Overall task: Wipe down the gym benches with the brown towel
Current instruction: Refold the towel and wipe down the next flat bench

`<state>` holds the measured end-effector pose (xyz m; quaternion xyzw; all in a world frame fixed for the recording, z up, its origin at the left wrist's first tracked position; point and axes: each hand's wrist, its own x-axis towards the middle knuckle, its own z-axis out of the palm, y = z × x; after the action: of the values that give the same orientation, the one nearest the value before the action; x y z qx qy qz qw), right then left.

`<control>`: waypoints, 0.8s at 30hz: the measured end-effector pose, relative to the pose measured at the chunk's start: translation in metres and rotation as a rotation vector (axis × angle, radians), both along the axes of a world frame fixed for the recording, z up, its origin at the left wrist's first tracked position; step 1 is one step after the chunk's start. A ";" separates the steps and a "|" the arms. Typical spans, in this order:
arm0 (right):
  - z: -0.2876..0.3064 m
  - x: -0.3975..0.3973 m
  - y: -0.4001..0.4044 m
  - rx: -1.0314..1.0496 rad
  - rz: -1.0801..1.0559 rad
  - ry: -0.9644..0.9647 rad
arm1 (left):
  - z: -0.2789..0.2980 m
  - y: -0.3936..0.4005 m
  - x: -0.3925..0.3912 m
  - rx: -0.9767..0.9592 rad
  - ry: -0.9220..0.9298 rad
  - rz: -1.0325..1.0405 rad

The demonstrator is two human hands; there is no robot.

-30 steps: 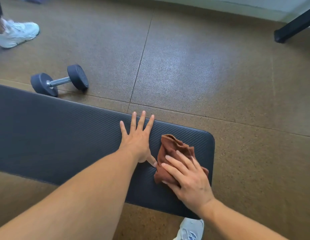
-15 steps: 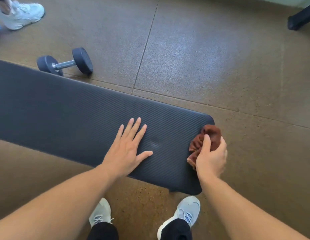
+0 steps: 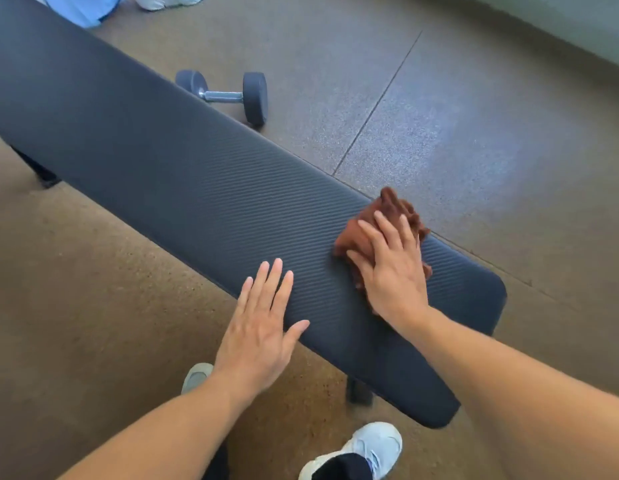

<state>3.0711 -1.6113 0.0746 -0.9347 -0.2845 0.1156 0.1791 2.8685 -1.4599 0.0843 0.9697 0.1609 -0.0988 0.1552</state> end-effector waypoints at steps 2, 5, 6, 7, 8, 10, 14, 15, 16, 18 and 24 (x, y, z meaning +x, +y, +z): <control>0.002 0.039 0.056 -0.033 -0.107 0.099 | 0.000 0.009 -0.007 0.010 0.011 0.096; 0.004 0.038 0.101 -0.068 0.076 0.065 | 0.000 0.016 -0.015 0.011 0.014 0.168; 0.004 0.025 0.098 -0.055 0.200 0.015 | 0.000 0.016 -0.018 0.011 0.020 0.195; 0.002 0.007 0.087 -0.020 0.325 -0.028 | -0.001 0.015 -0.021 0.008 0.034 0.223; 0.001 -0.011 0.070 0.028 0.430 -0.061 | -0.001 0.013 -0.024 0.003 0.050 0.252; -0.001 -0.045 0.025 0.097 0.519 -0.089 | -0.002 0.006 -0.030 -0.019 0.079 0.310; 0.001 -0.080 -0.055 -0.016 0.310 -0.127 | -0.003 -0.014 -0.040 -0.121 0.124 0.373; 0.003 -0.088 -0.071 -0.044 0.172 -0.110 | -0.002 -0.020 -0.041 -0.147 0.119 0.387; 0.003 -0.098 -0.086 -0.074 -0.002 -0.087 | 0.000 -0.024 -0.043 -0.177 0.116 0.399; 0.009 -0.122 -0.101 -0.099 -0.399 -0.011 | 0.003 -0.030 -0.047 -0.235 0.118 0.405; 0.018 -0.158 -0.068 0.093 -1.361 0.104 | 0.010 -0.020 -0.071 -0.337 0.175 0.311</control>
<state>2.9126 -1.6792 0.0926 -0.8900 0.3707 0.0099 0.2655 2.7973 -1.4801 0.0945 0.8813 0.3023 -0.1828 0.3138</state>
